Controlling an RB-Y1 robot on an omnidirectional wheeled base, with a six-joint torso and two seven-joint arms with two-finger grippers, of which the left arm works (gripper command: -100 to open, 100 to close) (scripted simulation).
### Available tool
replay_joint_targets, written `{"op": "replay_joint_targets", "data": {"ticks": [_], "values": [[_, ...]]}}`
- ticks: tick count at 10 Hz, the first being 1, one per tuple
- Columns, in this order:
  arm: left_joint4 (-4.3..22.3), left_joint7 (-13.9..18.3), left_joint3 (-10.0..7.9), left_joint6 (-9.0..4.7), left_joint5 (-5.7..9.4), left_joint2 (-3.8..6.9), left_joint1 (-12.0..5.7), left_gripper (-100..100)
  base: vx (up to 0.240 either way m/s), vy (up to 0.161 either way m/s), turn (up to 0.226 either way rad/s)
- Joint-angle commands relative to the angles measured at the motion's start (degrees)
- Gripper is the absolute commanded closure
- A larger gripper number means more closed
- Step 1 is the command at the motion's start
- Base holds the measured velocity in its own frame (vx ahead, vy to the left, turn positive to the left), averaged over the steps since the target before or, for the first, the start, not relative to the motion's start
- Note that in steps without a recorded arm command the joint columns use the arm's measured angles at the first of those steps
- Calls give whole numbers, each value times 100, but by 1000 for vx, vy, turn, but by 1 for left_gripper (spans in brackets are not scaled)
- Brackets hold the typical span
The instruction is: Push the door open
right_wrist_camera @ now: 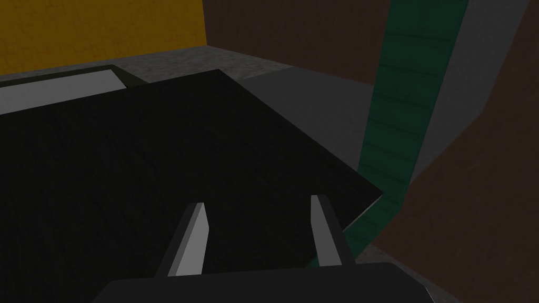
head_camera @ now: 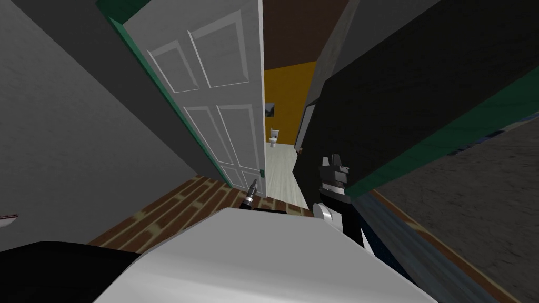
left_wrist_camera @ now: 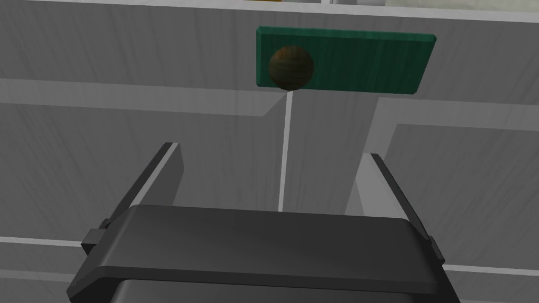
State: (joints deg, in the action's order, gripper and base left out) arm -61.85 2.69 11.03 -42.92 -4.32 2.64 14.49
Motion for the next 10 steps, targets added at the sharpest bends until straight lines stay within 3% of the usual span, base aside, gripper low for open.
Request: {"op": "replay_joint_targets", "data": {"ticks": [1, 4, 7, 8, 9, 10], "values": [[68, -8, -27, -16, 13, 21, -49, -100, 192, -17, -21], [206, -27, -79, -52, 37, -7, -141, -100, 200, -32, -21], [324, -42, -124, -82, 57, -102, -220, -100, 172, -27, -20], [298, -38, -114, -76, 53, -79, -203, -100, 78, -10, 8], [298, -38, -114, -76, 53, -79, -203, 100, -19, 0, -3], [298, -38, -114, -76, 53, -79, -203, 100, -29, 3, -13]]}}
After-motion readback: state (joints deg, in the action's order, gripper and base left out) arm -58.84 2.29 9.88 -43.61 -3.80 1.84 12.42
